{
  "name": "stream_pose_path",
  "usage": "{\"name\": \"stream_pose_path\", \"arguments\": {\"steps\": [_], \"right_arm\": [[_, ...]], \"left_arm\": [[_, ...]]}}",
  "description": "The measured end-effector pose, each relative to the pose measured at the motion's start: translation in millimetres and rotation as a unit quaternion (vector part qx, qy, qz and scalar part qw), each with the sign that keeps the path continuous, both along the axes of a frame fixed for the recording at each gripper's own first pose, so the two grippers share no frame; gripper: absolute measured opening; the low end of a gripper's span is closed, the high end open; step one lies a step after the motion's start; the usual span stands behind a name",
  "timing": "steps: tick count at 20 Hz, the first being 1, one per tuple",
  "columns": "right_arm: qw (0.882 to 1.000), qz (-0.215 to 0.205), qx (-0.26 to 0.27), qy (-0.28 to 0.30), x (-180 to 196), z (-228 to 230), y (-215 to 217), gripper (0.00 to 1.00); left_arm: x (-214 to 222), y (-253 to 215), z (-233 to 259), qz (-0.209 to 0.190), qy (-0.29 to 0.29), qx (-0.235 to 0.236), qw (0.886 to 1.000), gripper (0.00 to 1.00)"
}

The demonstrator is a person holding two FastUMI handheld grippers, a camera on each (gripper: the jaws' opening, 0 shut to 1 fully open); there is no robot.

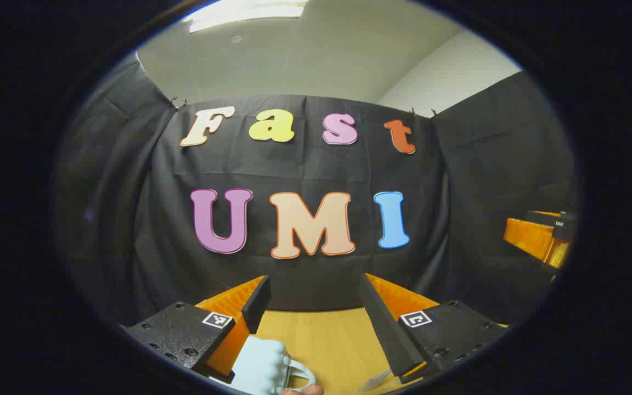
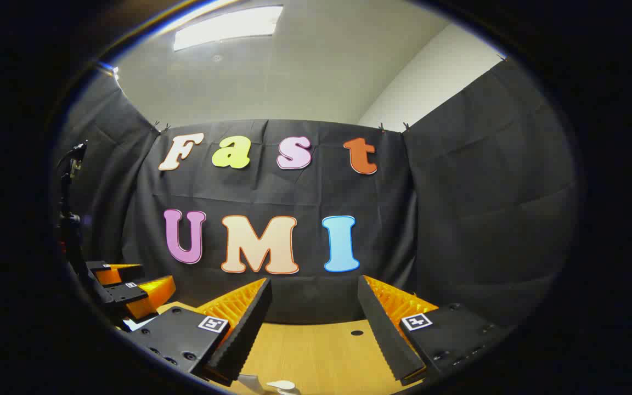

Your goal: First open the suitcase, pack the skin care products into it, and then close the suitcase.

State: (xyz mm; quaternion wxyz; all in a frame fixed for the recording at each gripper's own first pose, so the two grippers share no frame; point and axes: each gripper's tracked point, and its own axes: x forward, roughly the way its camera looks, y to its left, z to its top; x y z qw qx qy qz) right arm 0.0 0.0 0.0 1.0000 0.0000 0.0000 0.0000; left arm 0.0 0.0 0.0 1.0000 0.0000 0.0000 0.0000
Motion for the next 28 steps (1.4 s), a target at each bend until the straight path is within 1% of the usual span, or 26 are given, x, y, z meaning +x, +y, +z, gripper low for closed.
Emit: {"name": "stream_pose_path", "arguments": {"steps": [1, 2, 4, 6, 7, 8, 9, 10, 12, 14, 20, 21, 22, 23, 25, 26, 28], "right_arm": [[1.0, 0.004, 0.003, 0.001, 2.0, -1.9, 0.3, 0.98], [1.0, 0.009, 0.008, 0.002, 4.4, -5.6, 2.2, 0.98], [1.0, 0.021, 0.018, 0.011, 10.7, -16.1, 8.1, 0.98], [0.999, 0.035, 0.026, 0.028, 16.5, -29.3, 18.2, 1.0], [0.998, 0.043, 0.028, 0.036, 18.9, -33.8, 24.9, 1.0], [0.998, 0.049, 0.028, 0.042, 20.3, -38.3, 29.4, 0.98], [0.997, 0.055, 0.027, 0.046, 21.6, -40.1, 33.5, 0.98], [0.997, 0.061, 0.026, 0.05, 21.4, -43.2, 38.8, 0.98], [0.996, 0.066, 0.025, 0.056, 19.9, -47.4, 42.5, 0.98], [0.996, 0.06, 0.016, 0.059, 19.8, -48.3, 39.1, 0.99], [0.996, 0.031, -0.006, 0.078, 15.2, -55.9, 18.6, 1.0], [0.997, 0.026, -0.009, 0.079, 14.9, -55.1, 16.1, 0.99], [0.997, 0.022, -0.011, 0.079, 13.6, -55.7, 11.7, 1.0], [0.996, 0.019, -0.015, 0.081, 13.7, -55.6, 9.4, 0.99], [0.996, 0.014, -0.023, 0.085, 12.4, -58.8, 4.7, 1.0], [0.996, 0.014, -0.025, 0.088, 11.3, -59.6, 3.6, 1.0], [0.995, 0.015, -0.025, 0.09, 10.7, -59.6, 4.1, 0.99]], "left_arm": [[-2.4, 7.4, -4.5, 0.013, 0.006, 0.002, 1.0, 0.95], [-4.0, 17.2, -8.6, 0.026, 0.011, 0.005, 1.0, 0.97], [-9.3, 36.4, -21.3, 0.051, 0.025, 0.016, 0.998, 0.96], [-13.0, 52.1, -40.4, 0.063, 0.047, 0.033, 0.996, 0.96], [-15.0, 55.4, -53.7, 0.059, 0.066, 0.043, 0.995, 0.97], [-17.9, 57.0, -70.6, 0.054, 0.088, 0.054, 0.993, 0.95], [-18.2, 56.4, -86.9, 0.045, 0.112, 0.062, 0.991, 0.97], [-19.9, 54.4, -105.9, 0.036, 0.138, 0.066, 0.988, 0.95], [-19.8, 46.7, -139.6, 0.02, 0.187, 0.056, 0.981, 0.96], [-19.9, 38.8, -169.5, 0.013, 0.225, 0.051, 0.973, 0.95], [-15.5, 10.0, -228.9, -0.028, 0.29, 0.081, 0.953, 0.94], [-15.8, 6.7, -236.8, -0.031, 0.3, 0.08, 0.95, 0.94], [-14.0, 5.0, -245.2, -0.033, 0.309, 0.078, 0.947, 0.94], [-11.7, 2.6, -252.7, -0.034, 0.318, 0.076, 0.944, 0.94], [-10.2, -2.1, -269.9, -0.033, 0.338, 0.069, 0.938, 0.93], [-9.8, -3.4, -278.5, -0.033, 0.351, 0.062, 0.934, 0.93], [-12.6, -5.7, -298.4, -0.03, 0.385, 0.048, 0.921, 0.93]]}}
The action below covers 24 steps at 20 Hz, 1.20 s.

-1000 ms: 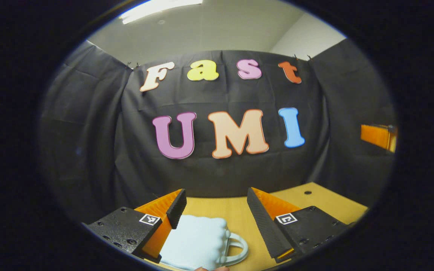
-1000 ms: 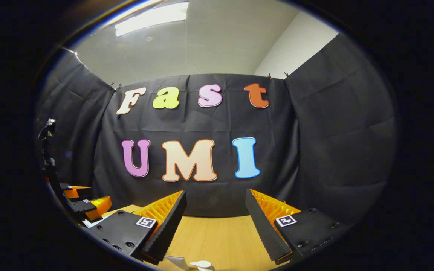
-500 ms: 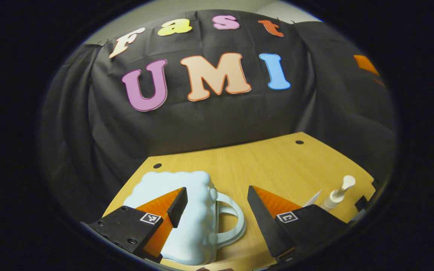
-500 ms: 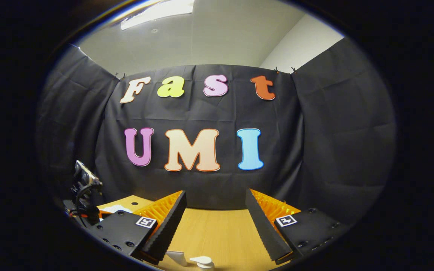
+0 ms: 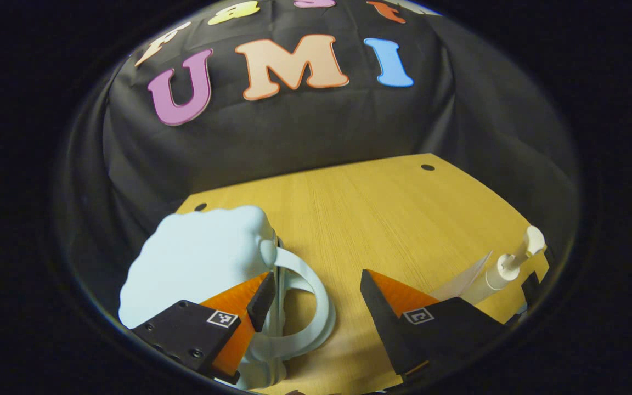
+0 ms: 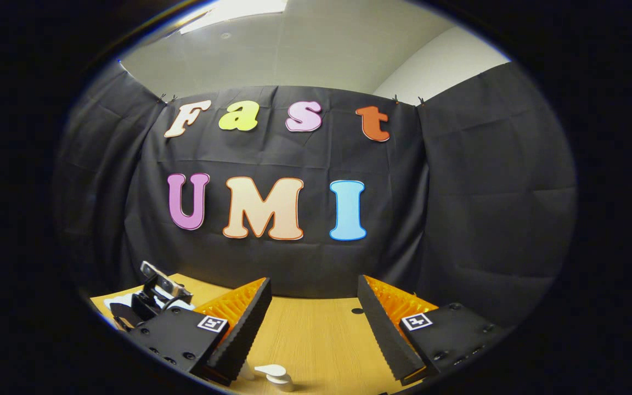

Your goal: First open the suitcase, pack the skin care products into it, and then close the suitcase.

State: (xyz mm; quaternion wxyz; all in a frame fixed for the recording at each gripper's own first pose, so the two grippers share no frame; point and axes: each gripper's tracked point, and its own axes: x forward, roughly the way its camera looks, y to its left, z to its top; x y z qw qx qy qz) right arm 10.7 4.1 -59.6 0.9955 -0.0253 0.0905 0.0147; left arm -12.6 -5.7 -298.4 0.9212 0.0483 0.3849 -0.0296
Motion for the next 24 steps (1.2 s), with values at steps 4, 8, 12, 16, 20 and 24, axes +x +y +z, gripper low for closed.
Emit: {"name": "stream_pose_path", "arguments": {"steps": [4, 8, 12, 16, 20, 24], "right_arm": [[1.0, 0.003, -0.014, -0.002, -1.8, 3.0, 0.4, 0.99], [0.999, 0.016, -0.028, -0.015, -6.3, 11.2, 7.5, 0.99], [0.999, 0.02, -0.042, -0.021, -8.5, 11.9, 8.4, 0.99], [0.999, 0.002, -0.028, -0.021, -8.9, 11.9, -2.7, 0.99], [0.999, -0.004, -0.024, -0.022, -10.4, 10.3, -8.3, 0.99], [0.999, 0.001, -0.026, -0.035, -12.4, 13.7, -5.8, 0.99]], "left_arm": [[6.8, 2.8, -12.2, -0.006, 0.017, 0.019, 1.0, 0.89], [2.6, -5.7, -30.9, 0.002, 0.061, -0.009, 0.998, 0.78], [2.4, -4.2, -41.6, 0.015, 0.085, -0.005, 0.996, 0.68], [-1.9, -1.8, -49.1, 0.029, 0.109, -0.024, 0.993, 0.24], [-3.7, -6.2, -42.6, 0.023, 0.149, -0.051, 0.987, 0.06], [2.3, -9.9, -21.4, 0.029, 0.132, -0.058, 0.989, 0.01]]}}
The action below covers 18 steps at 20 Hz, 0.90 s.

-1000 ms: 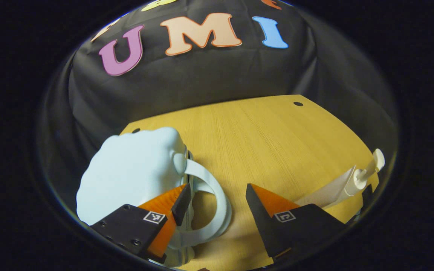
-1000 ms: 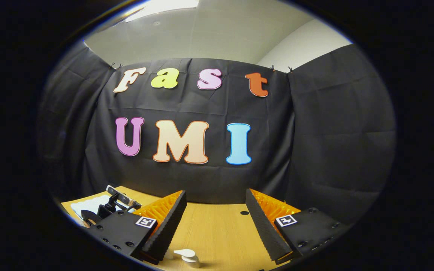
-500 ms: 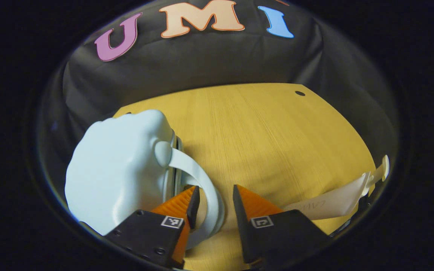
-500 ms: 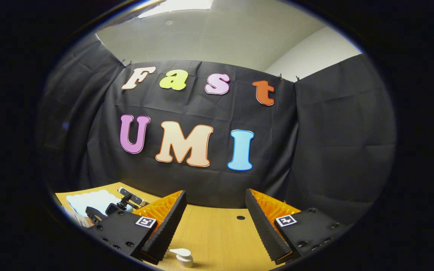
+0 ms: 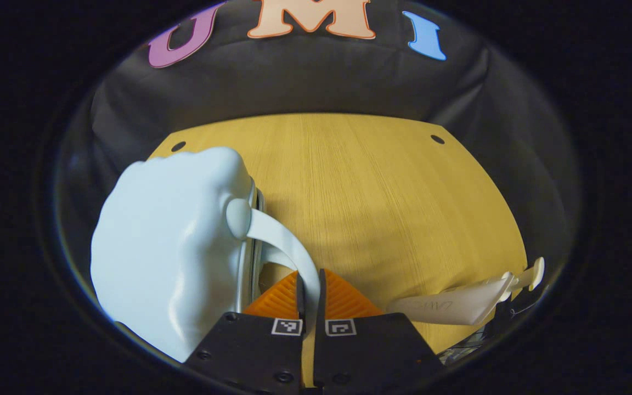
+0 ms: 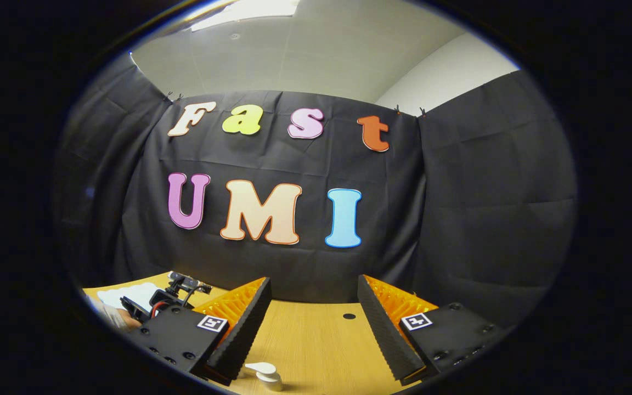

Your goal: First open the suitcase, pack the skin care products into it, and then close the suitcase.

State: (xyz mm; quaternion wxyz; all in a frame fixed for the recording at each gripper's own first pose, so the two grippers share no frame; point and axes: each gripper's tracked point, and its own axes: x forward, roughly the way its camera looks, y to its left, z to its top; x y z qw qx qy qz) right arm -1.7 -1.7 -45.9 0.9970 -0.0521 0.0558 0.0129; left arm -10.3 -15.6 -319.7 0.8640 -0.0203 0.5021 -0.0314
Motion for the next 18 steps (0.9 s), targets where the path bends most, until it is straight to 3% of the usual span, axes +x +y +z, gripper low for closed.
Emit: {"name": "stream_pose_path", "arguments": {"steps": [9, 18], "right_arm": [[0.999, 0.033, 0.013, -0.023, -4.3, 3.2, 23.4, 1.0], [0.997, 0.049, 0.049, -0.017, 0.1, -5.5, 46.6, 0.99]], "left_arm": [[10.9, 1.8, 61.1, -0.008, -0.067, -0.002, 0.998, 0.0], [28.1, 69.7, 142.3, 0.032, -0.115, -0.028, 0.992, 0.0]]}}
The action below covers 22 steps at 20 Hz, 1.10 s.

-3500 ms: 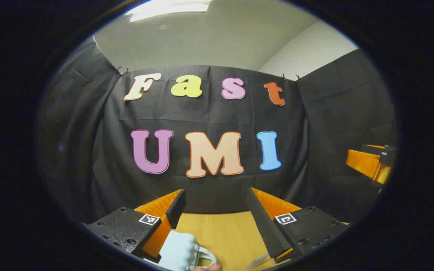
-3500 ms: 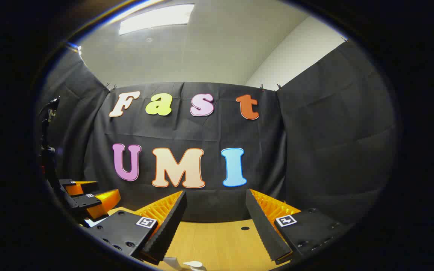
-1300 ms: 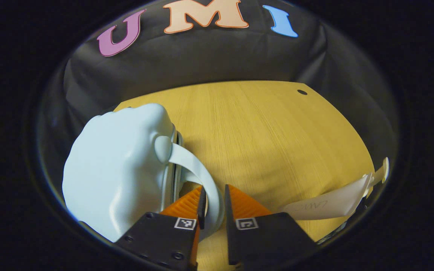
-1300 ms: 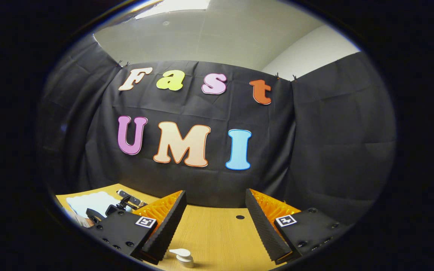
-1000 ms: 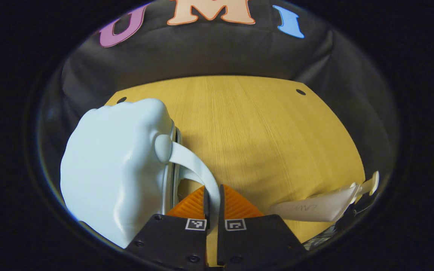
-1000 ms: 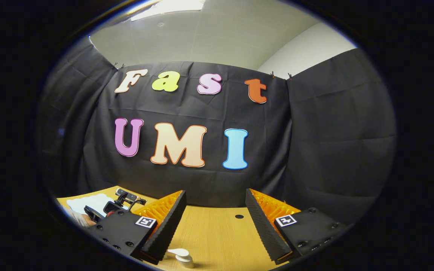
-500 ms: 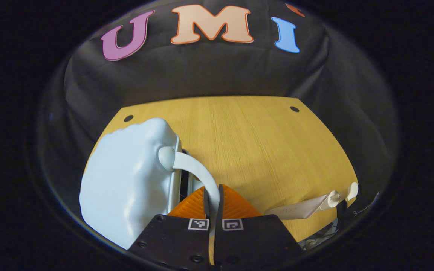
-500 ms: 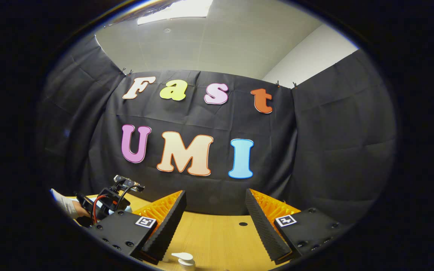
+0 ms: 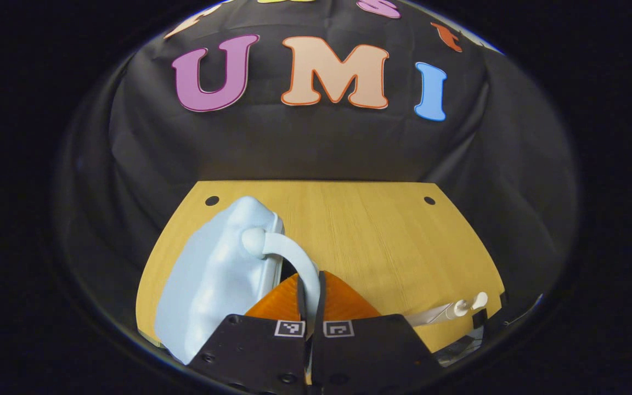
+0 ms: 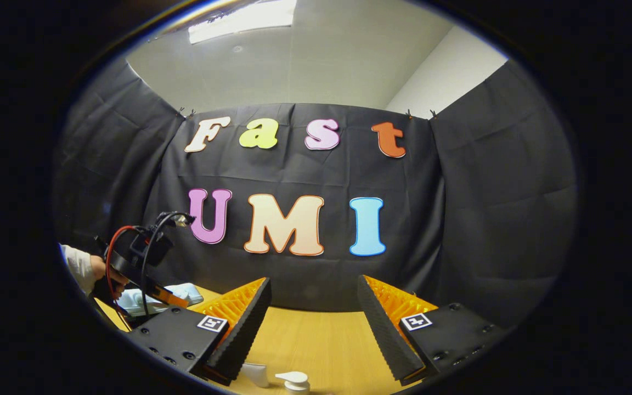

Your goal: First open the suitcase, pack the skin care products into it, and then close the suitcase.

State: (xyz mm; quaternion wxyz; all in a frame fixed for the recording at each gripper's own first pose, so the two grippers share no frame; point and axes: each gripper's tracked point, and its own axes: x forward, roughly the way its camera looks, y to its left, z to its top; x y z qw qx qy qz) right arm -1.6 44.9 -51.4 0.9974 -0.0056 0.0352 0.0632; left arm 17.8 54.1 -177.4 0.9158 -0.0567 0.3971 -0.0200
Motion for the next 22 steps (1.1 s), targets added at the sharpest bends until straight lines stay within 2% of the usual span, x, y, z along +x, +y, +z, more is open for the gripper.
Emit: {"name": "stream_pose_path", "arguments": {"steps": [6, 17, 22], "right_arm": [[1.0, 0.009, 0.009, 0.008, 5.9, -8.0, 23.0, 0.99], [0.999, 0.034, 0.005, 0.01, 15.3, -15.1, 80.9, 0.99], [0.999, 0.051, -0.003, 0.007, 16.9, -16.5, 114.9, 0.99]], "left_arm": [[6.0, 46.0, 27.4, 0.011, -0.021, 0.006, 1.0, 0.0], [12.3, 157.4, 62.2, 0.064, -0.073, -0.004, 0.995, 0.0], [14.9, 211.0, 57.7, 0.067, -0.081, 0.024, 0.994, 0.0]]}}
